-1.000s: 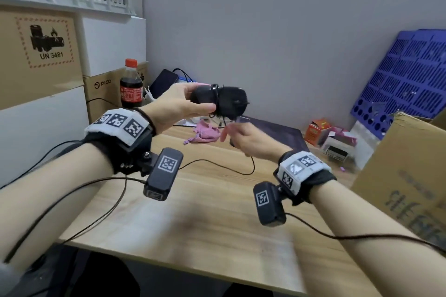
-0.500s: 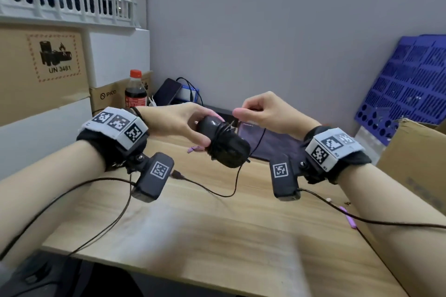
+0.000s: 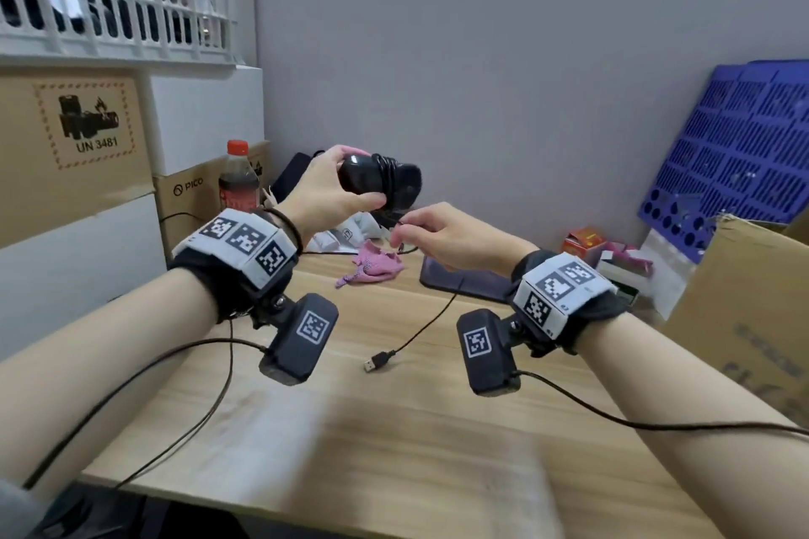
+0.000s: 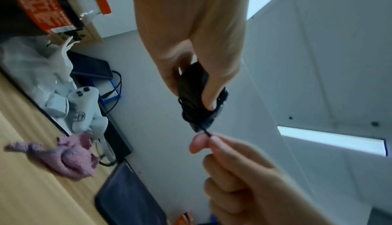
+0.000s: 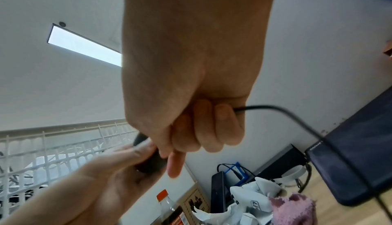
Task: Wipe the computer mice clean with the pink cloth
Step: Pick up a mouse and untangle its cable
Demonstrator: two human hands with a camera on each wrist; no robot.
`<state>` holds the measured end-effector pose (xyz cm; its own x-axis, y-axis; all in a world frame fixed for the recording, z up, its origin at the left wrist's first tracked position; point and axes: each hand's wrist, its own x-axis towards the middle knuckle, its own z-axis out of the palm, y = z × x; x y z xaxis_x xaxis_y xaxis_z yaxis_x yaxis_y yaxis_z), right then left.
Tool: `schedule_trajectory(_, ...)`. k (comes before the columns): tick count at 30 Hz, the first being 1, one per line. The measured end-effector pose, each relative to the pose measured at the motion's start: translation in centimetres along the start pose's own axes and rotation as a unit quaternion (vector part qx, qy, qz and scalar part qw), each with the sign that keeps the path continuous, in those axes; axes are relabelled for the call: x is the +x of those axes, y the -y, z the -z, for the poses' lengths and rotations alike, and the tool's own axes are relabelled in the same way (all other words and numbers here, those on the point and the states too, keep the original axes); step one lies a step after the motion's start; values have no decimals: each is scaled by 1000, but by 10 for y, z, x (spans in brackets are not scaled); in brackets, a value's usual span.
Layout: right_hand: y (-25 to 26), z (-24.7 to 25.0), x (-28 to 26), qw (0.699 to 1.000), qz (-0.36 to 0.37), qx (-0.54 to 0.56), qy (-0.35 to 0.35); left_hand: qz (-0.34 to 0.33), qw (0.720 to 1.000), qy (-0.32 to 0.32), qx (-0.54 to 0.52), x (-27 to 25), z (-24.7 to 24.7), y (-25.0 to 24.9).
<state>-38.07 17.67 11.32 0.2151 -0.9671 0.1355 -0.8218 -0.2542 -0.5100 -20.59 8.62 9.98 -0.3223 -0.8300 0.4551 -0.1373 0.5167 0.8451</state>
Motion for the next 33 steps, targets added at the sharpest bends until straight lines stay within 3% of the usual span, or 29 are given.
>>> schedule_trajectory(2,4,10,-2,998,35,-41,-23,-15,993,63,94,-2,4,4)
schedule_trajectory(4,6,22,-3,997,58,-43,-41,-22,970,196,141,-8,9,4)
schedule_trajectory(7,12,38,-11,994,89,27,-63,2,936,348,53,-22,20,-5)
schedule_trajectory(10,17,42,-15,988,102,60,-95,-7,918,389,-74,-29,28,-14)
schedule_trajectory(14,12,33,-13,982,83,139,-99,-4,895,357,-267,-30,27,-21)
schedule_trajectory(17,10,20,-14,979,35,155,-127,-9,903,279,-326,-25,18,-26)
schedule_trajectory(21,5,4,-18,995,3,55,-83,38,961,80,-264,-15,5,-22)
schedule_trajectory(24,1,4,-26,999,5,-10,-50,42,997,2,-64,-12,2,-13)
schedule_trajectory(25,1,8,-28,998,11,-24,-52,43,999,16,3,-14,3,-11)
schedule_trajectory(27,0,19,-31,996,21,-38,-80,45,987,129,87,-23,6,-9)
schedule_trajectory(30,2,35,-40,996,38,9,-85,51,932,354,65,-38,8,-6)
schedule_trajectory(33,4,35,-47,995,70,50,-54,54,897,439,-6,-42,8,-1)
